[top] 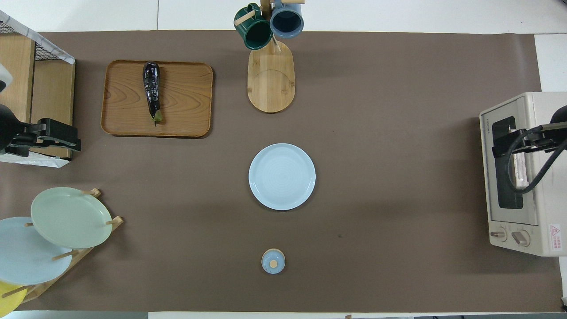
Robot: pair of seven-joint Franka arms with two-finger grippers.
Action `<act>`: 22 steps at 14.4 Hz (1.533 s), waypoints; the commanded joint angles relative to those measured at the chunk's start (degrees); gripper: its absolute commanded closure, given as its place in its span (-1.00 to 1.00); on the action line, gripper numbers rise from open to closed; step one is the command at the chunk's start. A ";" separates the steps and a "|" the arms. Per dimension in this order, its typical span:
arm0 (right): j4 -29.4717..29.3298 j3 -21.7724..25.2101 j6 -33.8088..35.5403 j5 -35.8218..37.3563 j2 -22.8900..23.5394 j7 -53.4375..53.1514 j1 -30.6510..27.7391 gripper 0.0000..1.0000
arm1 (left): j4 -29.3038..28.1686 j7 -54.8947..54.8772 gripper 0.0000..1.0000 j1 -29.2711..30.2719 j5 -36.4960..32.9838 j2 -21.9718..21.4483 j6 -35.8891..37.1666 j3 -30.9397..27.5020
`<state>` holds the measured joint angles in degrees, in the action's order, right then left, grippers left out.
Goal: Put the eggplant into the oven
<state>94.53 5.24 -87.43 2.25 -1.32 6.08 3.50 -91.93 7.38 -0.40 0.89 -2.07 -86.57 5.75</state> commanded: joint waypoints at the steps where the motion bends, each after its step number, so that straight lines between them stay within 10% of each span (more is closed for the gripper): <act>1: 0.04 0.03 0.06 -0.93 -0.44 -0.63 -0.33 -1.00 | -0.79 -0.25 -1.00 -0.31 0.60 -0.30 -0.97 -0.30; 11: 2.31 0.12 -1.59 -0.75 -1.14 4.71 -0.42 -0.95 | -1.67 0.27 -1.00 -0.31 0.60 -0.39 -4.29 -0.04; 13: 3.81 0.20 -5.03 -0.32 -1.67 9.81 -0.33 0.57 | -2.20 0.45 -1.00 -0.31 1.04 1.01 -6.67 -0.04; 14: 4.25 0.20 -5.30 0.38 -1.76 10.35 -0.33 1.00 | -1.94 0.45 -1.00 -0.39 1.13 3.45 -8.51 -0.04; 22: 16.80 0.56 -16.44 9.27 -4.75 4.21 -3.14 1.00 | 3.60 -0.08 -1.00 -0.39 0.60 27.10 -28.63 0.14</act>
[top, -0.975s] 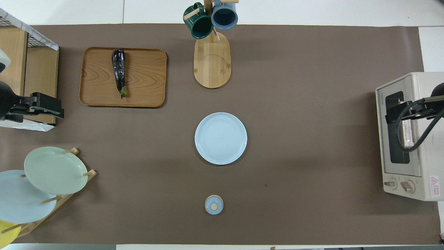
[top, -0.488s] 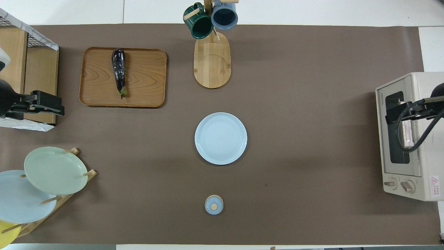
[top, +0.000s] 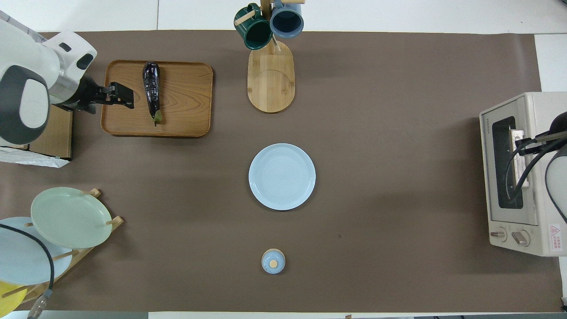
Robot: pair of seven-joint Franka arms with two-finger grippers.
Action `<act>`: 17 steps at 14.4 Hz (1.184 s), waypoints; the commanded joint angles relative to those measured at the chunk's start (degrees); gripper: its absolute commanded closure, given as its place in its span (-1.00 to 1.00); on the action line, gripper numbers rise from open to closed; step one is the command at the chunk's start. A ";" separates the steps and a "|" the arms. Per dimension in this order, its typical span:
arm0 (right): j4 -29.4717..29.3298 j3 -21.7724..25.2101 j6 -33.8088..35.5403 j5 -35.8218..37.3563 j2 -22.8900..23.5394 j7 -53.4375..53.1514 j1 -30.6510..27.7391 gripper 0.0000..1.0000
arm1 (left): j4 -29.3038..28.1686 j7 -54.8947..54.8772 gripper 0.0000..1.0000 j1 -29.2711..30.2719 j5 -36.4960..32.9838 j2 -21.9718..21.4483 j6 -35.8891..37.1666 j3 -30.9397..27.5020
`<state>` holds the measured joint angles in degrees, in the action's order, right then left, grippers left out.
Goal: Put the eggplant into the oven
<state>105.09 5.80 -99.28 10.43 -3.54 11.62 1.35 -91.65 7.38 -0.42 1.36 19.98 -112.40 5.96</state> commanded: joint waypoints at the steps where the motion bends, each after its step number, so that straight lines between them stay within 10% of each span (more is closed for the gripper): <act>1: 7.74 0.01 -6.60 1.08 -2.43 -1.77 -1.09 1.00 | 4.54 -0.26 -1.00 -0.80 0.04 8.20 -5.35 0.01; 3: 8.99 0.01 -8.38 1.52 -1.65 -3.26 -1.18 1.00 | 9.01 -0.26 -1.00 -2.30 -0.92 14.71 -8.79 -0.07; 9: 12.15 -0.08 -12.59 8.73 -0.06 -2.48 -2.05 1.00 | 5.70 -1.22 -0.98 -2.91 -5.23 15.27 -14.43 0.01; 17: 16.45 -0.61 -20.49 7.33 1.87 -3.96 -1.62 1.00 | 3.23 -2.99 -0.07 -3.36 -5.41 14.39 -14.51 0.01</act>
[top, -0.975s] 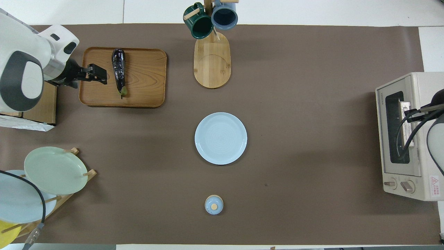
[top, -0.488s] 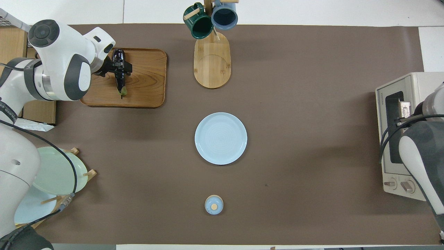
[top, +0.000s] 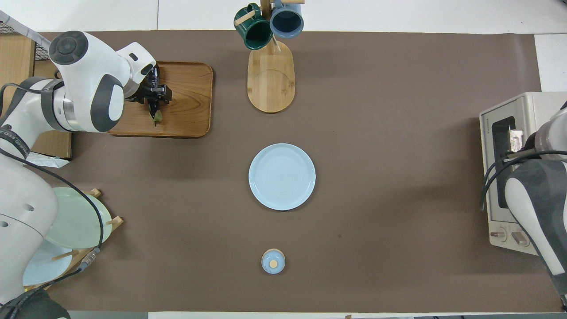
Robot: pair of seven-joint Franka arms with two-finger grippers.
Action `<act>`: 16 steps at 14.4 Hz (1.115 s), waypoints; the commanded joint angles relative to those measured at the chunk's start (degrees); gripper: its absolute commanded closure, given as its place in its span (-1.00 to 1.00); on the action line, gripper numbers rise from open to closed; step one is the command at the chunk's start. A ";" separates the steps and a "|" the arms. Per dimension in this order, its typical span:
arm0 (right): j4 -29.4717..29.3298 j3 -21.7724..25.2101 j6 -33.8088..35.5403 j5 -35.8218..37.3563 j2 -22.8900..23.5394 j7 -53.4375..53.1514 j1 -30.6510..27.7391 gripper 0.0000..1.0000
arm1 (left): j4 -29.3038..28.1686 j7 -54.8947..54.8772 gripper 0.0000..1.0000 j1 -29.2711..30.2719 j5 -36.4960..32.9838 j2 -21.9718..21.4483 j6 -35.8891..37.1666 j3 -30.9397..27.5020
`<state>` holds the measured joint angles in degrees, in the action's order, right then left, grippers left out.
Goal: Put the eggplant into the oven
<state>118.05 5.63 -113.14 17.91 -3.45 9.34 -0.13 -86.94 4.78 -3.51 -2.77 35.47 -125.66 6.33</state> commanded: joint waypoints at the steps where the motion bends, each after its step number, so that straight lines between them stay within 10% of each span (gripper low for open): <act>1: 4.81 -0.36 -8.92 -1.28 2.65 -2.13 0.82 1.00 | -1.30 -0.38 0.11 -0.27 -1.01 -1.02 -1.08 -0.36; 4: 5.53 -0.45 -13.06 -3.05 5.73 -4.32 2.66 1.00 | 1.32 -0.12 1.00 -0.09 0.74 -1.02 2.85 -0.36; 10: 10.35 -0.45 -20.44 -6.83 5.91 -6.36 5.14 1.00 | -0.67 7.42 1.00 -1.05 6.54 -14.79 16.56 -0.01; 16: 13.44 -0.45 -24.67 -15.43 8.37 -6.44 5.66 1.00 | -12.44 20.25 1.00 -15.27 11.29 -26.23 17.49 -0.01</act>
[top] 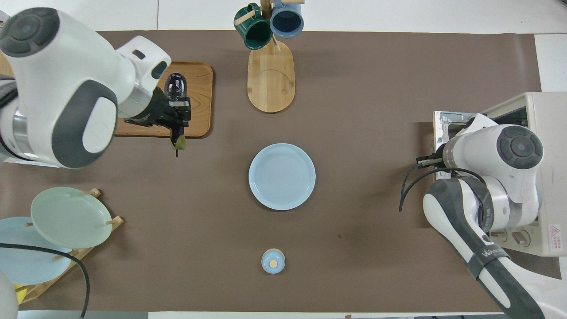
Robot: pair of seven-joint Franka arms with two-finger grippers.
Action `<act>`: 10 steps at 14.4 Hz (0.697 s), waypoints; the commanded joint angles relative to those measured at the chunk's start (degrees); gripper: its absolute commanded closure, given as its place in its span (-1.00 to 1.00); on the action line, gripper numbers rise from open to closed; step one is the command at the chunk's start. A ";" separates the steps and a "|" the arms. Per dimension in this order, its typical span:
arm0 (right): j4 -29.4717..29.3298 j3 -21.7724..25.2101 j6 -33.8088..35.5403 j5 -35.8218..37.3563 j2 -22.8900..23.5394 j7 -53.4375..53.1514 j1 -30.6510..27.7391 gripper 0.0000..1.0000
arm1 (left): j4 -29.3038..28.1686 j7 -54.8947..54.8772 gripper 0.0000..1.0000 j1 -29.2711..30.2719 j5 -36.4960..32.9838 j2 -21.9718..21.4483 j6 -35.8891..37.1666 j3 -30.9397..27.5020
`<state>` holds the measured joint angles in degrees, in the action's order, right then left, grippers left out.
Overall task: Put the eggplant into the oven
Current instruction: 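Lift the eggplant with the left gripper and carry it over the blue plate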
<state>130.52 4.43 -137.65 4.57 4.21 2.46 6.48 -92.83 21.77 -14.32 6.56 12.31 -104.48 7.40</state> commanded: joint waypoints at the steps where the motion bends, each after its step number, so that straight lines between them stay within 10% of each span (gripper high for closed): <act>1: 0.96 0.76 -0.25 -3.59 1.06 0.44 -0.51 1.00 | -10.14 5.54 1.00 -7.18 2.14 -4.30 -8.67 -1.08; 10: -5.97 0.67 7.73 -9.91 2.38 0.53 4.68 1.00 | -19.67 13.91 1.00 -20.74 2.14 3.33 -30.25 -1.25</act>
<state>127.93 4.71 -133.89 -1.84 5.95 2.46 10.61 -112.21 35.05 -33.39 7.61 13.64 -132.09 7.33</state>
